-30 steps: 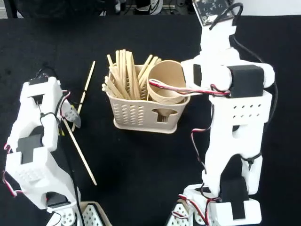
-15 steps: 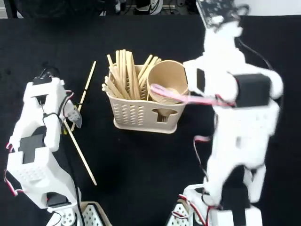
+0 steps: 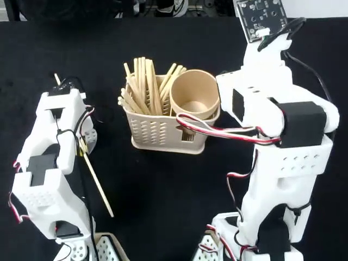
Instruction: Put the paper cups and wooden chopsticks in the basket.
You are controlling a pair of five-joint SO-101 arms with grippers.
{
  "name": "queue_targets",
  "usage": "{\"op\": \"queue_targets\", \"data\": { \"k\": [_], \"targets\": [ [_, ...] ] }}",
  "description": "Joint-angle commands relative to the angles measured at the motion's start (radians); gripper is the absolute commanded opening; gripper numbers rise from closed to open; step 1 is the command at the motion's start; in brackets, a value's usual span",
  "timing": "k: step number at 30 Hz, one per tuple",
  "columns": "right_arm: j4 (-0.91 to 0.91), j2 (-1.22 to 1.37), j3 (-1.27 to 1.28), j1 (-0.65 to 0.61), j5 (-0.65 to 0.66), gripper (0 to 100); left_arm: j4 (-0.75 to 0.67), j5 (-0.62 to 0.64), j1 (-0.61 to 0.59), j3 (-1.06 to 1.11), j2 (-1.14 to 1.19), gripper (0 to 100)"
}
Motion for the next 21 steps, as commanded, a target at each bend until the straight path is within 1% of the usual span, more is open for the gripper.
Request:
{"op": "queue_targets", "data": {
  "k": [1,4,7,9,11,15,21],
  "targets": [
    [0.031,-0.025,-0.021,-0.005,-0.002,30.4,0.051,-0.017,0.007,-0.036,-0.097,3],
    [0.031,-0.028,-0.022,-0.005,-0.002,30.4,0.046,-0.017,0.008,0.028,-0.255,3],
    [0.031,-0.030,-0.022,-0.005,0.000,30.4,0.040,-0.020,0.007,0.111,-0.471,3],
    [0.031,-0.030,-0.022,-0.005,0.000,30.4,-0.003,-0.063,0.005,0.182,-0.623,3],
    [0.031,-0.030,-0.022,-0.005,0.002,30.4,-0.075,-0.097,0.004,0.262,-0.773,3],
    [0.031,-0.030,-0.027,-0.005,0.005,30.4,-0.186,-0.107,-0.001,0.427,-1.039,3],
    [0.031,-0.030,-0.028,-0.005,0.005,30.4,-0.187,-0.107,0.007,0.529,-1.316,3]
  ]
}}
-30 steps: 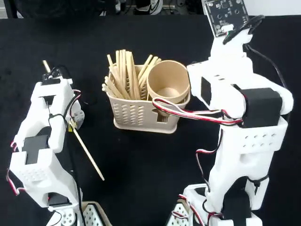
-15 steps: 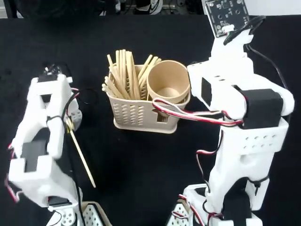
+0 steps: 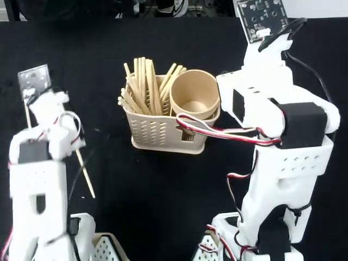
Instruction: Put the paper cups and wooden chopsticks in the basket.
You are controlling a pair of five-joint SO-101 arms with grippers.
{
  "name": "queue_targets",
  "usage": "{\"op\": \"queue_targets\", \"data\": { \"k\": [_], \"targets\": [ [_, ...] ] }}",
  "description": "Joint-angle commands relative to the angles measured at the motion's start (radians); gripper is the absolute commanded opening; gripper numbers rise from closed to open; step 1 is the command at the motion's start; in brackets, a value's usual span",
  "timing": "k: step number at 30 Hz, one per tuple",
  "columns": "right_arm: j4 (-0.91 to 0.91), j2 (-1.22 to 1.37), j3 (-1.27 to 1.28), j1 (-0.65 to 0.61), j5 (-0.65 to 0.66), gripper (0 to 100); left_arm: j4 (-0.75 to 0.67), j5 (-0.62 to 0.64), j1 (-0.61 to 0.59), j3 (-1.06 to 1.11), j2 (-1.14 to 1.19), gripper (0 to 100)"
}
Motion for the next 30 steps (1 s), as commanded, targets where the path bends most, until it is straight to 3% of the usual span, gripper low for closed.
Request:
{"op": "queue_targets", "data": {
  "k": [1,9,15,19,24,27,30],
  "targets": [
    [0.031,-0.030,-0.028,-0.005,0.005,30.4,-0.015,-0.008,0.008,0.028,-0.206,3],
    [0.037,-0.050,-0.015,-0.009,-0.005,30.4,-0.149,-0.008,0.008,-0.045,-0.327,3],
    [0.035,-0.259,0.044,0.008,-0.023,30.4,-0.299,-0.008,0.010,-0.128,-0.428,3],
    [0.031,-0.455,0.130,0.107,-0.048,30.4,-0.368,-0.002,0.027,-0.140,-0.539,3],
    [0.008,-0.727,0.377,0.318,-0.147,29.7,-0.482,-0.009,0.231,-0.140,-0.623,3],
    [-0.064,-0.894,0.598,0.425,-0.153,18.5,-0.568,-0.031,0.354,-0.142,-0.623,3],
    [-0.167,-1.038,0.797,0.548,-0.060,2.0,-0.601,-0.121,0.440,-0.140,-0.595,3]
  ]
}}
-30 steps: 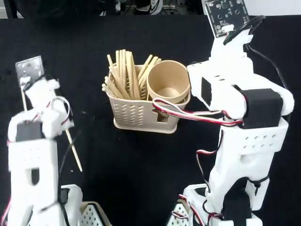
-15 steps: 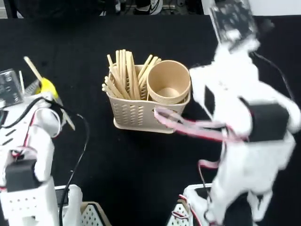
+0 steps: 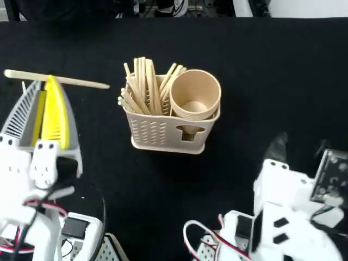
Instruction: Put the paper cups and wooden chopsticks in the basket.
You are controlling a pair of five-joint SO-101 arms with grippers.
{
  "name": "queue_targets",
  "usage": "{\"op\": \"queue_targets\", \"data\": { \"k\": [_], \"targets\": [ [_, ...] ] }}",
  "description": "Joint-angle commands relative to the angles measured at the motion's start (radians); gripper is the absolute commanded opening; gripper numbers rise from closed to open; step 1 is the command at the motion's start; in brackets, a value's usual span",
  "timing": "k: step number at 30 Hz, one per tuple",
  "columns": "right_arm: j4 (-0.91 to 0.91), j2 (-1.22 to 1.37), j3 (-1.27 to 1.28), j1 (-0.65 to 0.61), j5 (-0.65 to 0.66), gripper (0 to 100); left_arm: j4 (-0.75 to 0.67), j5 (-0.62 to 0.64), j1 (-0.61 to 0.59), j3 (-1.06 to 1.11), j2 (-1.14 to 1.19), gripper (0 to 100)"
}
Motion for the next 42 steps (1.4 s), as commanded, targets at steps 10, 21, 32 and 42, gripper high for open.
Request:
{"op": "queue_targets", "data": {
  "k": [10,21,32,42],
  "targets": [
    [-0.396,-0.222,0.733,0.232,0.167,3.2,-0.063,-0.138,0.246,0.019,0.181,3],
    [-0.628,-0.170,1.066,0.232,0.166,3.2,-0.063,-0.132,0.236,0.168,0.212,3],
    [-0.776,-0.170,1.257,0.141,0.166,3.2,-0.057,-0.132,0.234,0.317,0.213,3],
    [-0.778,-0.170,1.302,0.074,0.198,3.2,0.144,0.087,0.094,0.002,0.298,19]
  ]
}}
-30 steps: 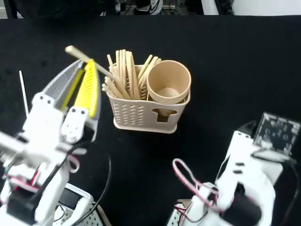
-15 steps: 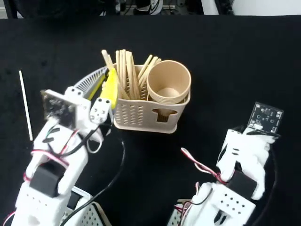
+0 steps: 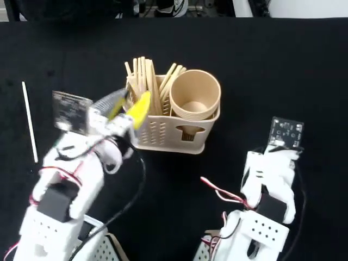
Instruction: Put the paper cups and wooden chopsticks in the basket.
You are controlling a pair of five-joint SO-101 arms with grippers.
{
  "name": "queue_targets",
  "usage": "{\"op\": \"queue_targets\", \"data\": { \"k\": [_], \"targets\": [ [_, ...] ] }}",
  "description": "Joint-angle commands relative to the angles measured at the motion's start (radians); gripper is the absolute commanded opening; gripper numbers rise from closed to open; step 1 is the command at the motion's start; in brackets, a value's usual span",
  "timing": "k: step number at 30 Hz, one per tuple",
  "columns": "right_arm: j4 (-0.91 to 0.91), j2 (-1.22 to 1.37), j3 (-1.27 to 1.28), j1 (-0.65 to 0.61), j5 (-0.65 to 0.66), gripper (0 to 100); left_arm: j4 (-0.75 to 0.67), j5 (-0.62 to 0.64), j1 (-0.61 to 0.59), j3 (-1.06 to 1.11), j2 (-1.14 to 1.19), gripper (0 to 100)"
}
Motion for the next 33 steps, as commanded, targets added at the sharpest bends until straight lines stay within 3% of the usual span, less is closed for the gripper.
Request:
{"op": "queue_targets", "data": {
  "k": [1,5,8,14,19,26,33],
  "targets": [
    [-0.021,0.002,-0.001,-0.026,0.018,3.2,0.110,0.046,-0.165,-0.315,0.112,19],
    [-0.021,0.002,0.002,-0.028,0.018,3.2,0.358,0.040,-0.403,-0.615,0.336,19],
    [-0.023,0.002,0.013,-0.028,0.020,2.9,0.497,-0.044,-0.613,-0.783,0.528,19],
    [-0.117,0.002,0.067,-0.028,0.018,2.8,0.583,-0.264,-0.872,-0.957,0.953,19],
    [-0.117,0.005,0.068,-0.028,0.018,2.8,0.583,-0.338,-0.951,-1.116,1.307,19],
    [-0.123,0.002,0.084,-0.028,0.020,2.8,0.592,-0.353,-0.944,-1.472,1.766,19],
    [-0.124,0.002,0.087,-0.028,0.021,2.8,0.755,-0.351,-0.957,-1.911,2.205,19]
  ]
}}
